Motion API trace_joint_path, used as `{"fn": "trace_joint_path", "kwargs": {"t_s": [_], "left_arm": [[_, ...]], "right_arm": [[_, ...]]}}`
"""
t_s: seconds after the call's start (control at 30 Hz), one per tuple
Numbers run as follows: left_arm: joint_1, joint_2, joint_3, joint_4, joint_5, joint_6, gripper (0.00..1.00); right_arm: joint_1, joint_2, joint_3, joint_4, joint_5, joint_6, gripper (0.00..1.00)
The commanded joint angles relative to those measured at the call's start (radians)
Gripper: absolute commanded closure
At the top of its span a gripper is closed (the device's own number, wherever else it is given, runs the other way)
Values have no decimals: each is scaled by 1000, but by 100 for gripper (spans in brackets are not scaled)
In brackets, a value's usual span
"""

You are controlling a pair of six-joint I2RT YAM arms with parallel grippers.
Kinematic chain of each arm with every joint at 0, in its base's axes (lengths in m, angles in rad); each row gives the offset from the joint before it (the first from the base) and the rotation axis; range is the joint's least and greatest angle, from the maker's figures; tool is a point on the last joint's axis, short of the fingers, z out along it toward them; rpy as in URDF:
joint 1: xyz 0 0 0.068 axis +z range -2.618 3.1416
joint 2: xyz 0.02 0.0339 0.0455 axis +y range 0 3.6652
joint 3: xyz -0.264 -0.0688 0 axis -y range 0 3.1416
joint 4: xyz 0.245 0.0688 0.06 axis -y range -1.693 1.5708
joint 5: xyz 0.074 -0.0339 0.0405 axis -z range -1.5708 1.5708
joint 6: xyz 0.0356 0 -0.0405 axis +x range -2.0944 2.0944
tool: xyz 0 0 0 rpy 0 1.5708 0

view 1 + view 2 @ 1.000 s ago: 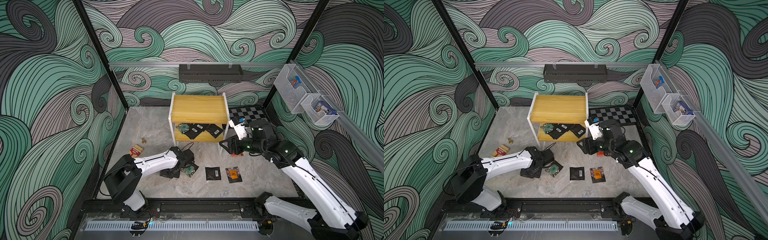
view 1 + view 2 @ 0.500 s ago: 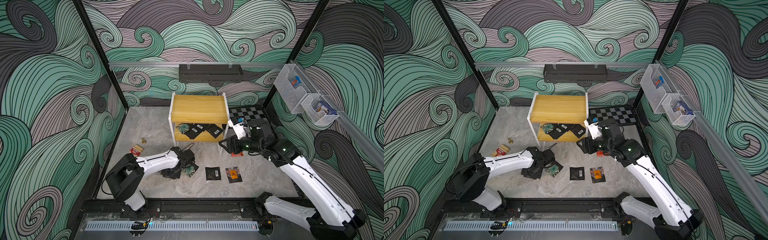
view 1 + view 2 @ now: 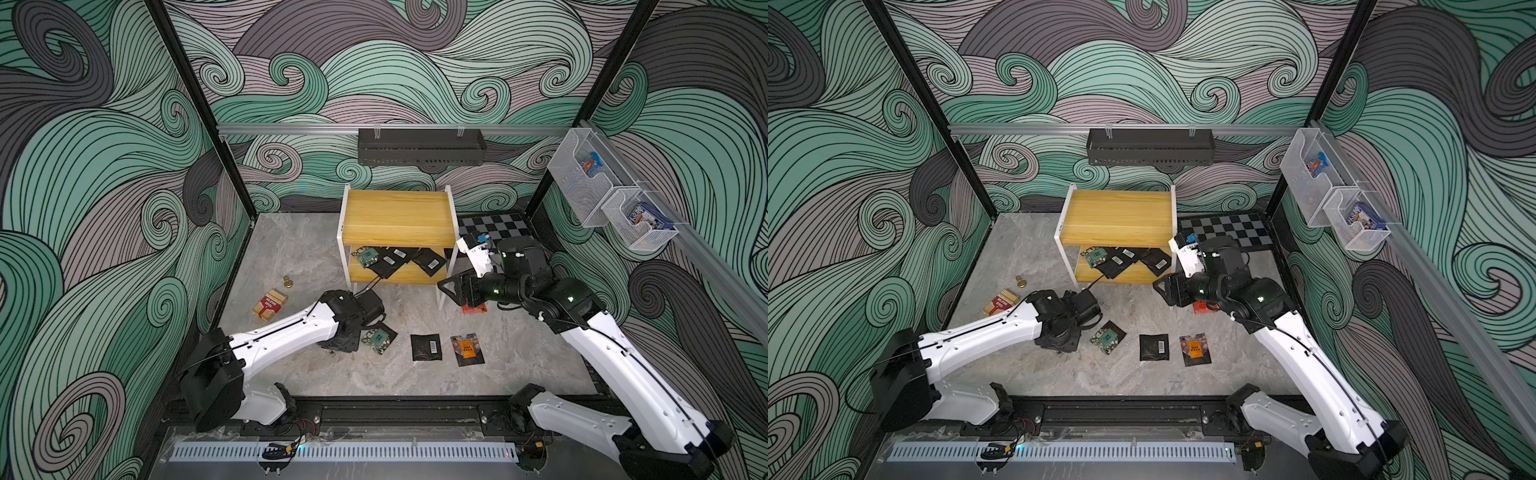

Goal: Remove the tea bags from the shelf
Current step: Pick up the tea bag from the shelf.

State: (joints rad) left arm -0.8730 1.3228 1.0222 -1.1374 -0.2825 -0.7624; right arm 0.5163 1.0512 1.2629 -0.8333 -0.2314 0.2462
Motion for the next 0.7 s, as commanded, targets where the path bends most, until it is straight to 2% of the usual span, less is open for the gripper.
{"fn": "trace_joint_path", "kwargs": {"t_s": [0.0, 0.33, 0.5, 0.67], "left_arm": [[1, -62, 44, -40, 25, 33, 60], [0, -199, 73, 41, 100, 112, 54], [0, -253, 61, 138, 184, 184, 53], [1, -307, 46, 221, 228, 199, 48]], "right_arm": [[-10, -6, 27, 9, -37, 1, 34], [-39, -9, 10, 11, -73, 25, 34], [-60, -16, -3, 10, -91, 35, 34], [-101, -22, -24, 10, -138, 52, 33]]}}
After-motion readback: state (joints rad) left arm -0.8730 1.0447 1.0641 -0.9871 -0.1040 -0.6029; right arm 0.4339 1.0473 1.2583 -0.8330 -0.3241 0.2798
